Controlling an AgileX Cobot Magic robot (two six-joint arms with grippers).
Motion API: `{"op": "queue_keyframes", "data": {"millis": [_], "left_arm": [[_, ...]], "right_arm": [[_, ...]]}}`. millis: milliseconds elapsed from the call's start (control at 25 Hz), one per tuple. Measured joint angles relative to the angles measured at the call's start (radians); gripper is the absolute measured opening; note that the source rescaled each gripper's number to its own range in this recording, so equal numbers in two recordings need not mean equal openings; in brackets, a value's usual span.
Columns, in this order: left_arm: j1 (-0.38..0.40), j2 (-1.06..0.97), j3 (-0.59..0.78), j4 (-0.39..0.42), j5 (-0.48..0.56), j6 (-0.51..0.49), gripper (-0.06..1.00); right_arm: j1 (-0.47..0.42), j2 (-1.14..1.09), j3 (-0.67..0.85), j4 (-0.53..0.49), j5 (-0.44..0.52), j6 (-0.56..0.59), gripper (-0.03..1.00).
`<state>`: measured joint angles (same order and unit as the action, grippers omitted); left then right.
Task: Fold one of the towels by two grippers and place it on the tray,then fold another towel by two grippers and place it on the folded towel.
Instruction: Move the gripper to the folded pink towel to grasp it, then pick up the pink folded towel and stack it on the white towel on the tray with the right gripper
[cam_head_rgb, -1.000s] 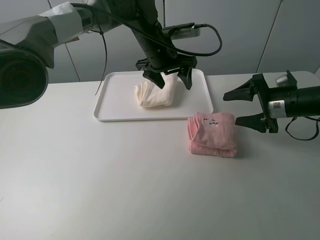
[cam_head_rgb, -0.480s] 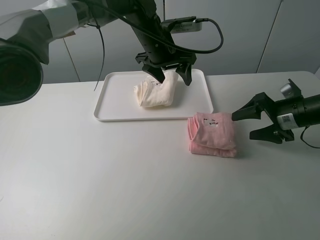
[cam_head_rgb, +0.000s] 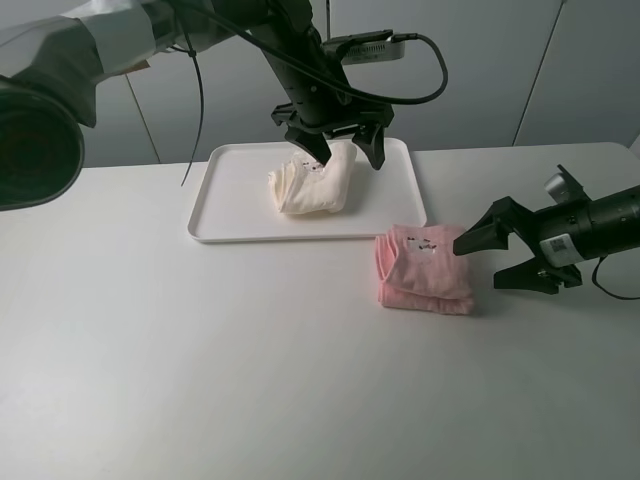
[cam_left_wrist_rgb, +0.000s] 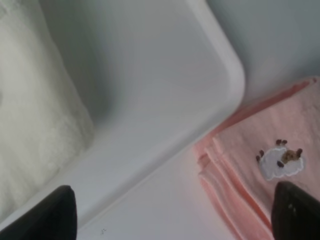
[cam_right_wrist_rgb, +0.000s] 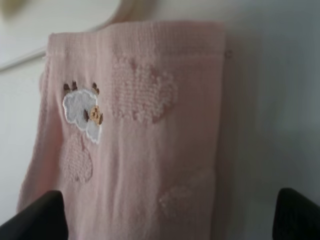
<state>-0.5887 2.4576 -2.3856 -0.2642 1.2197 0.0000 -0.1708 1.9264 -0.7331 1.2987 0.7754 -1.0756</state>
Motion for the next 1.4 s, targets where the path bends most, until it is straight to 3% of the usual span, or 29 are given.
{"op": "queue_keyframes", "data": {"millis": [560, 720, 920, 1120, 1400], "left_arm": [[0.0, 0.0, 0.0, -0.018, 0.0, 0.0, 1.0], [0.0, 0.0, 0.0, -0.026, 0.0, 0.0, 1.0], [0.0, 0.0, 0.0, -0.027, 0.0, 0.0, 1.0], [0.0, 0.0, 0.0, -0.029, 0.0, 0.005, 1.0], [0.0, -0.013, 0.0, -0.024, 0.0, 0.019, 1.0]], "right_arm": [[0.171, 0.0, 0.0, 0.076, -0.168, 0.004, 0.84], [0.18, 0.0, 0.0, 0.076, -0.203, 0.004, 0.63], [0.18, 0.0, 0.0, 0.076, -0.237, 0.004, 0.47], [0.18, 0.0, 0.0, 0.076, -0.235, 0.002, 0.08], [0.18, 0.0, 0.0, 0.079, -0.15, -0.011, 0.08]]}}
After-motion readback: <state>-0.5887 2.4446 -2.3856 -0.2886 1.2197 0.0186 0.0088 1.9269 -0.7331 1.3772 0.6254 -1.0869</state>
